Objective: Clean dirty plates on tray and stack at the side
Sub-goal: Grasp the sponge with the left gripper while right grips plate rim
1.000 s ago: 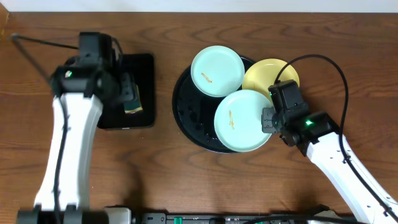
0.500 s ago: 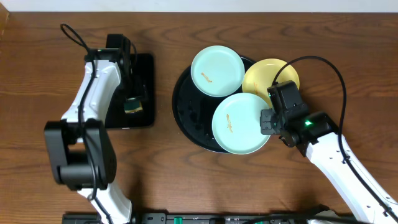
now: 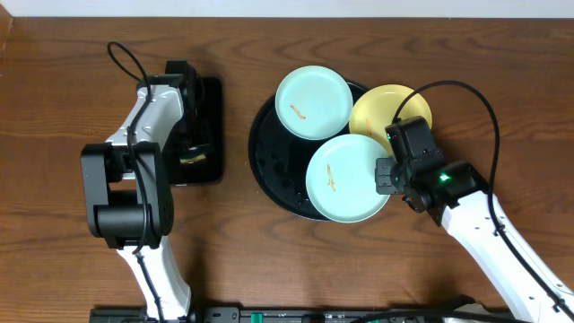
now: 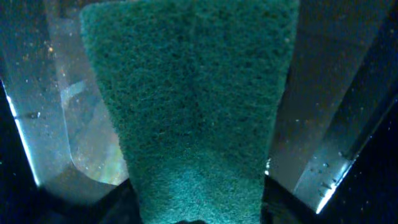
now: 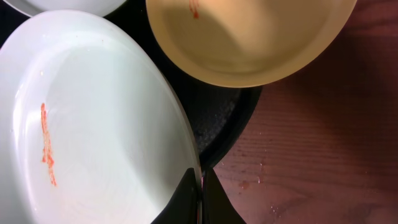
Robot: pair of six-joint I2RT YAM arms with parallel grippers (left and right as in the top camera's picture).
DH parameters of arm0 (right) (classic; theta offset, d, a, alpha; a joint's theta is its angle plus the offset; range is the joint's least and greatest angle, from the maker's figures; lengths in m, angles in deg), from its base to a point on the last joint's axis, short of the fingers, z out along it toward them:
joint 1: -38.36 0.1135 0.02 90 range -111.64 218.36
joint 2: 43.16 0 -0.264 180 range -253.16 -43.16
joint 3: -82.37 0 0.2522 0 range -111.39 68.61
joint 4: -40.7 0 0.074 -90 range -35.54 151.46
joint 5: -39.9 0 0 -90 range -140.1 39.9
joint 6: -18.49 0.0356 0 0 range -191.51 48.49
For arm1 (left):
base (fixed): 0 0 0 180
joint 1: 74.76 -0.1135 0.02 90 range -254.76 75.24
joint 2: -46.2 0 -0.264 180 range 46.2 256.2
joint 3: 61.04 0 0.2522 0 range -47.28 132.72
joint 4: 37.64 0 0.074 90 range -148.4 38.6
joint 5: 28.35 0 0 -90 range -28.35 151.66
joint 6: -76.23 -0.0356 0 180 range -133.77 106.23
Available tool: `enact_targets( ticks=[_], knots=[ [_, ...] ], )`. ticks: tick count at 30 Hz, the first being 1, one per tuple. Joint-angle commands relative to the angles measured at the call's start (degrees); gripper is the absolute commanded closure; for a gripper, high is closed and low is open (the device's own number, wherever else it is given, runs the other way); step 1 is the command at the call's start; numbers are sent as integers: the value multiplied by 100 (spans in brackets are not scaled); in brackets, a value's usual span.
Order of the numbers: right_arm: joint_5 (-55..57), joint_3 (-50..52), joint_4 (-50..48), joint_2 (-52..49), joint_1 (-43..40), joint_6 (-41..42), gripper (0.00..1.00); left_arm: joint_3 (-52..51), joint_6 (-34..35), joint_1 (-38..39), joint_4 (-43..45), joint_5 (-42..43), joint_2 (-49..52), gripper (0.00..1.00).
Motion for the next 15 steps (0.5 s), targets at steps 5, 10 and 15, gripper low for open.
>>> enact_targets(
  ticks=[5, 10, 15],
  knots=[
    [0, -11, -13, 33, 28, -66, 99, -37, 44, -37, 2, -35, 76, 92],
    [0, -11, -9, 33, 28, -66, 99, -37, 44, -44, 11, -37, 74, 91],
    [0, -11, -11, 33, 28, -66, 99, -20, 48, -125, 76, -33, 61, 39]
  ],
)
